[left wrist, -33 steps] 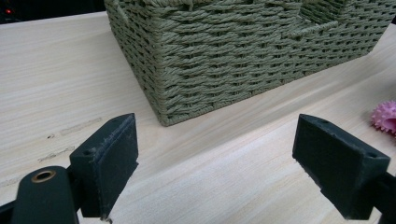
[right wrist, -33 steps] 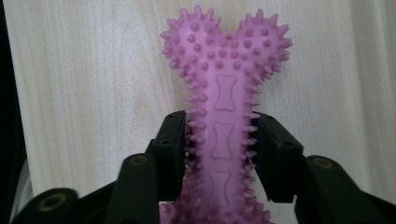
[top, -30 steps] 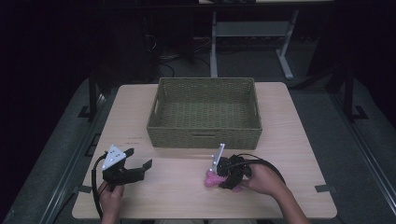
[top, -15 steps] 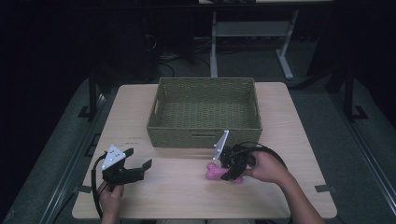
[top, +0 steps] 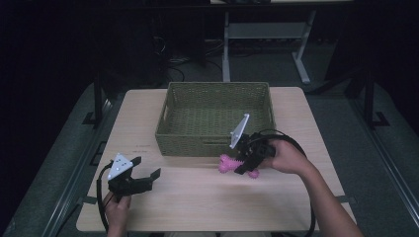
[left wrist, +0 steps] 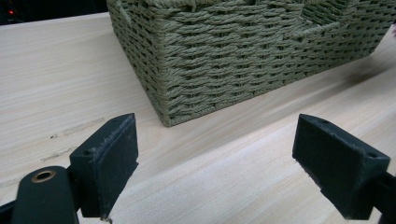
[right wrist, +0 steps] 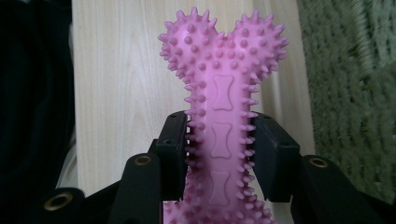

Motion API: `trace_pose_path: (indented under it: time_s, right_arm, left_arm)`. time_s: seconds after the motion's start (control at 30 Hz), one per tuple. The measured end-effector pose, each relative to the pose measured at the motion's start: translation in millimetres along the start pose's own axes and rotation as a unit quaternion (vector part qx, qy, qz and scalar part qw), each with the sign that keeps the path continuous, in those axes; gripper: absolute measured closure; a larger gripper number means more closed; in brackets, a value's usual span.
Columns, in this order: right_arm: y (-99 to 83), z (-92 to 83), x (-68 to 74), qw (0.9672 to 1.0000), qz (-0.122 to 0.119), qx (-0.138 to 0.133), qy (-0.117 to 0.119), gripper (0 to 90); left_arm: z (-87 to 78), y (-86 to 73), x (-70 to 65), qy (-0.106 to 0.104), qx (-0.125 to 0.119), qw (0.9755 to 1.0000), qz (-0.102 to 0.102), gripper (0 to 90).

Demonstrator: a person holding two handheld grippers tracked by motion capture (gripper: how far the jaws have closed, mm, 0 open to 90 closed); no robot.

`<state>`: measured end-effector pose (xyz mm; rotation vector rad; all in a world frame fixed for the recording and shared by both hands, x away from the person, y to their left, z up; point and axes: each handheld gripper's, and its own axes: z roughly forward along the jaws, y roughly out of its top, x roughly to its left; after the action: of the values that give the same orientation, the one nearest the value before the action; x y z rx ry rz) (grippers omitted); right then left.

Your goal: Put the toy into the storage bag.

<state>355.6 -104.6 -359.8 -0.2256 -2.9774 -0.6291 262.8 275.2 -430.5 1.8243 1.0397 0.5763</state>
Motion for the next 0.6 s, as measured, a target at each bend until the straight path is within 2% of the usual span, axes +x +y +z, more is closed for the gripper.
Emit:
trace_pose_path:
  time_s: [0.17,0.3,0.4,0.6]
  right_arm:
    - [5.4,-10.3,-6.6,1.0,0.0,0.005,0.005,58.0]
    - [8.1,-18.7,-11.9,0.9999,0.003,-0.004,0.009,58.0]
    - [10.0,-23.8,-16.7,1.0,0.003,0.001,0.003,58.1]
    - [15.6,-35.4,-26.1,1.0,0.007,-0.005,0.003,58.0]
  left_arm:
    - [-0.2,0.3,-0.2,0.001,0.0,1.0,0.004,13.8]
    - [-0.5,0.0,1.0,0.002,-0.001,1.0,-0.001,13.8]
    - [-0.4,0.2,1.1,0.001,0.0,1.0,0.001,13.9]
    - [0.3,0.3,0.8,0.001,0.0,1.0,0.0,13.9]
